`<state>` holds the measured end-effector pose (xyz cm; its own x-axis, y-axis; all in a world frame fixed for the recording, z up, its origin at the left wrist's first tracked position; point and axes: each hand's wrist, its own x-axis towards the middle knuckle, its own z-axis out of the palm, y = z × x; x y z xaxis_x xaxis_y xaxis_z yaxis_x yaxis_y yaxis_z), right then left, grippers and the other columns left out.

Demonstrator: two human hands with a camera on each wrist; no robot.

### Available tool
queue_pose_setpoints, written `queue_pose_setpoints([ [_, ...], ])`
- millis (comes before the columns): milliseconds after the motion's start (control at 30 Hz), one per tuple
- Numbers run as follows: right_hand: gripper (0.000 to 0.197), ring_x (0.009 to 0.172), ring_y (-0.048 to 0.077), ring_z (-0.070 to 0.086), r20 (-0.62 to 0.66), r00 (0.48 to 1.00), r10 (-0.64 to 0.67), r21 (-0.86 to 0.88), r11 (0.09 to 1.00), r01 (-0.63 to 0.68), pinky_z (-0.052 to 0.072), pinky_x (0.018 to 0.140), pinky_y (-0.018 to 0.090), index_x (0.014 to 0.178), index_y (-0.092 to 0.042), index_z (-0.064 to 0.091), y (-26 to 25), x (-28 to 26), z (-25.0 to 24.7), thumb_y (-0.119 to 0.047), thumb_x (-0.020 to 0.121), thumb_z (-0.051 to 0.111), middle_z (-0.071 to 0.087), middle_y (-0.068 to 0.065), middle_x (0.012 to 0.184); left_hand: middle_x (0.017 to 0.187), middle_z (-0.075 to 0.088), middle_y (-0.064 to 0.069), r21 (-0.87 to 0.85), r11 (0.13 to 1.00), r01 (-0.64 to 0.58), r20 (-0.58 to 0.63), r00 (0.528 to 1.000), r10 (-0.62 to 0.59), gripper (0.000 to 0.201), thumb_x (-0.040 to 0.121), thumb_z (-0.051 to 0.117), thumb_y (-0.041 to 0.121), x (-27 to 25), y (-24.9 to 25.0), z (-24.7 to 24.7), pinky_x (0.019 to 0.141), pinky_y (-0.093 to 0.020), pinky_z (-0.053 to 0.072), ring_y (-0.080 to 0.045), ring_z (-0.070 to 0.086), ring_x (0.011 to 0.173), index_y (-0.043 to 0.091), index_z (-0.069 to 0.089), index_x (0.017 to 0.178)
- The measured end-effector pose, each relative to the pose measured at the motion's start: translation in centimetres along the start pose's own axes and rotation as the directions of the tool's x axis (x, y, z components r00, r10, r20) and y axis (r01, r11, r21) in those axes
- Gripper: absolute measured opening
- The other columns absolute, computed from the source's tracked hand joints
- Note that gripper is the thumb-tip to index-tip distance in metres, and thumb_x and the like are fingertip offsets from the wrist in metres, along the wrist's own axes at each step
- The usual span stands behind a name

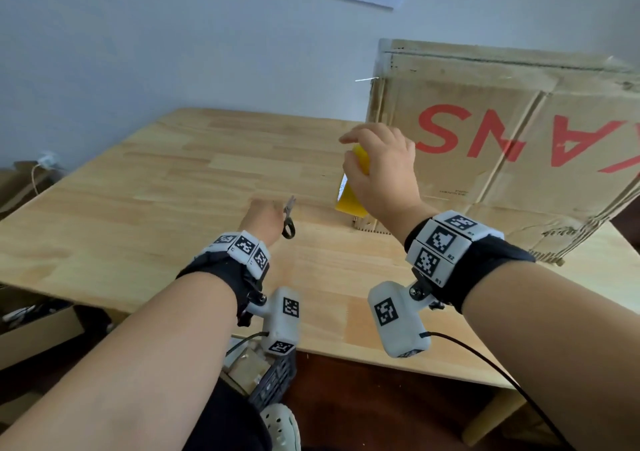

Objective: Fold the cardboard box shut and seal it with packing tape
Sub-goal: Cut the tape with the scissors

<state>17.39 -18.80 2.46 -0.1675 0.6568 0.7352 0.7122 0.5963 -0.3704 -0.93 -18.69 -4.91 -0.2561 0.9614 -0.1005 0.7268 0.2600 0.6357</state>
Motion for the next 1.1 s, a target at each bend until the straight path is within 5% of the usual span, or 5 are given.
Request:
queue_pose_setpoints([
  [167, 0.022, 0.100, 0.023, 0.051, -0.030, 0.990, 0.137, 0.109, 0.985, -0.133, 0.037, 0.089, 0.033, 0.107, -0.012, 0.066, -0.4, 1.3, -0.9, -0.014, 0.090, 0.052, 0.061, 0.003, 0.102, 0.084, 0.054, -0.014, -0.339, 0.929, -0.146, -0.243, 0.968, 0.064, 0.032, 0.103, 0.025, 0.023, -0.6, 3.3, -1.8, 0.053, -0.033, 0.039, -0.025, 0.051, 0.066, -0.002, 0.045, 0.102],
  [333, 0.030, 0.086, 0.008, 0.055, 0.106, 0.929, 0.356, 0.302, 0.878, -0.371, 0.046, 0.079, 0.024, 0.117, -0.009, 0.063, -1.0, 3.2, -2.4, -0.029, 0.096, 0.054, 0.062, -0.006, 0.095, 0.070, 0.045, -0.001, -0.626, 0.638, -0.448, -0.528, 0.846, 0.075, 0.022, 0.104, 0.023, 0.026, -2.4, 7.9, -4.5, 0.048, -0.015, 0.041, -0.011, 0.045, 0.054, 0.014, 0.035, 0.092],
  [567, 0.021, 0.073, 0.011, 0.061, 0.308, 0.853, 0.422, 0.574, 0.632, -0.520, 0.052, 0.070, 0.026, 0.092, -0.011, 0.063, -1.8, 5.2, -4.4, -0.031, 0.090, 0.065, 0.066, 0.003, 0.082, 0.063, 0.051, -0.002, -0.933, 0.230, -0.277, -0.229, 0.949, 0.217, 0.026, 0.104, 0.032, 0.021, -3.3, 12.7, -4.5, 0.052, -0.025, 0.043, -0.013, 0.051, 0.051, 0.016, 0.044, 0.082],
  [700, 0.012, 0.085, 0.029, 0.066, 0.334, 0.803, 0.493, 0.659, 0.487, -0.573, 0.052, 0.089, 0.053, 0.093, -0.009, 0.060, -0.9, 5.6, -4.8, -0.022, 0.092, 0.060, 0.066, 0.012, 0.089, 0.076, 0.058, -0.001, -0.854, 0.449, -0.261, -0.147, 0.951, 0.274, 0.025, 0.102, 0.035, 0.024, -4.1, 14.7, -3.9, 0.054, -0.020, 0.042, -0.011, 0.053, 0.063, 0.016, 0.049, 0.083],
  [1100, 0.009, 0.068, 0.025, 0.056, 0.423, 0.757, 0.498, 0.782, 0.220, -0.583, 0.038, 0.066, 0.034, 0.086, -0.011, 0.048, 2.7, 5.3, -7.8, -0.011, 0.091, 0.056, 0.060, 0.007, 0.071, 0.112, 0.064, -0.001, -0.499, 0.788, -0.361, -0.178, 0.932, 0.315, 0.027, 0.092, 0.051, 0.041, -1.8, 15.6, -3.2, 0.084, -0.030, 0.047, -0.013, 0.056, 0.100, 0.020, 0.065, 0.101],
])
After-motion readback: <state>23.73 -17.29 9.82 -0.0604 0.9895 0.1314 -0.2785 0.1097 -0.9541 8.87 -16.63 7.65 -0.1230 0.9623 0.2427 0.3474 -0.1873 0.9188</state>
